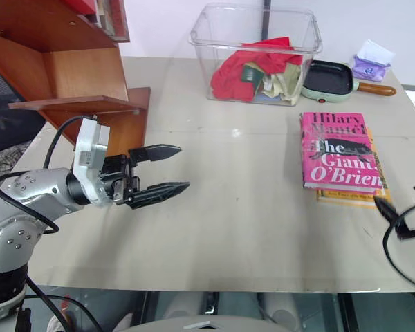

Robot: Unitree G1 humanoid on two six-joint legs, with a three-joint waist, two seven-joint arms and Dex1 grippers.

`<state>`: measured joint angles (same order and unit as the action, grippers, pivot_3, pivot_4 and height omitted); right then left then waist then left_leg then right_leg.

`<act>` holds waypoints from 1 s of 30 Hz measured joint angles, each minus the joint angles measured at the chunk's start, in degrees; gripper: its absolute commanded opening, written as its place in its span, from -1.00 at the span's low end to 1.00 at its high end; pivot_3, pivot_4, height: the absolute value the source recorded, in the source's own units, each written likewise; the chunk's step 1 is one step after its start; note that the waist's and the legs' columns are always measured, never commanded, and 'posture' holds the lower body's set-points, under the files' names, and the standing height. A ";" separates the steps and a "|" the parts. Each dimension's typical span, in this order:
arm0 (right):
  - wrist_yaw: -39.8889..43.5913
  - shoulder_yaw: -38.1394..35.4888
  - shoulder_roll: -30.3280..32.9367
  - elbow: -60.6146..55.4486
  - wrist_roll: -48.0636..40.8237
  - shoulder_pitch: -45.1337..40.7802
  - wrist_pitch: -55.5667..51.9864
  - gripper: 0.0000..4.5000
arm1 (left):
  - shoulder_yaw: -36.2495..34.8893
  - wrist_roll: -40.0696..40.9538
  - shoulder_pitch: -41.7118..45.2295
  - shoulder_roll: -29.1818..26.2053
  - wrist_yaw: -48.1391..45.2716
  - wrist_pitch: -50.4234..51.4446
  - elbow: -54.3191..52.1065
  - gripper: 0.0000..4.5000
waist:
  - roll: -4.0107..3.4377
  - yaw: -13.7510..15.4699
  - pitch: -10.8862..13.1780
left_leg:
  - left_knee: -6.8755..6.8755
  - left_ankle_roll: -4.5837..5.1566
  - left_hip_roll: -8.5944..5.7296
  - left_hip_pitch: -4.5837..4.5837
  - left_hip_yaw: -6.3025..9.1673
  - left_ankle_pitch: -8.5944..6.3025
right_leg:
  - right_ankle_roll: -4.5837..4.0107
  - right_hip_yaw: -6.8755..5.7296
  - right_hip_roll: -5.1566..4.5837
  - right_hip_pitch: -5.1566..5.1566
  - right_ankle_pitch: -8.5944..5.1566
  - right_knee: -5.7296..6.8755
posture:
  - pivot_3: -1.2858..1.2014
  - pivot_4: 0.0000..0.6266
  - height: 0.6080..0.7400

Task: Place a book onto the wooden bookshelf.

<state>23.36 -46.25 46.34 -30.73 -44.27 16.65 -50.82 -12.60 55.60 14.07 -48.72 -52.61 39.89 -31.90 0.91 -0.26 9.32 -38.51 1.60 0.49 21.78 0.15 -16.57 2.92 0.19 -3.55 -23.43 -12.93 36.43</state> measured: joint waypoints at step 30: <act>12.17 51.73 4.11 94.97 35.52 -74.90 8.96 -0.98 | -1.19 2.79 -3.36 0.37 1.29 0.87 -5.29 1.00 | -0.24 -0.64 0.21 | 0.08 -0.03 -0.05 0.21 -0.09 0.02 | 0.31 0.19 0.00 -0.20 0.14 -0.19 | 0.03 -0.52 1.00</act>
<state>35.53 5.48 50.45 64.24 -8.76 -58.24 -41.86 -13.79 58.39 10.72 -48.35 -51.32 40.76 -37.19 0.67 -0.90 9.53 -38.44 1.57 0.44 21.99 0.06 -16.55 3.23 0.38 -3.55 -23.63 -12.79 36.24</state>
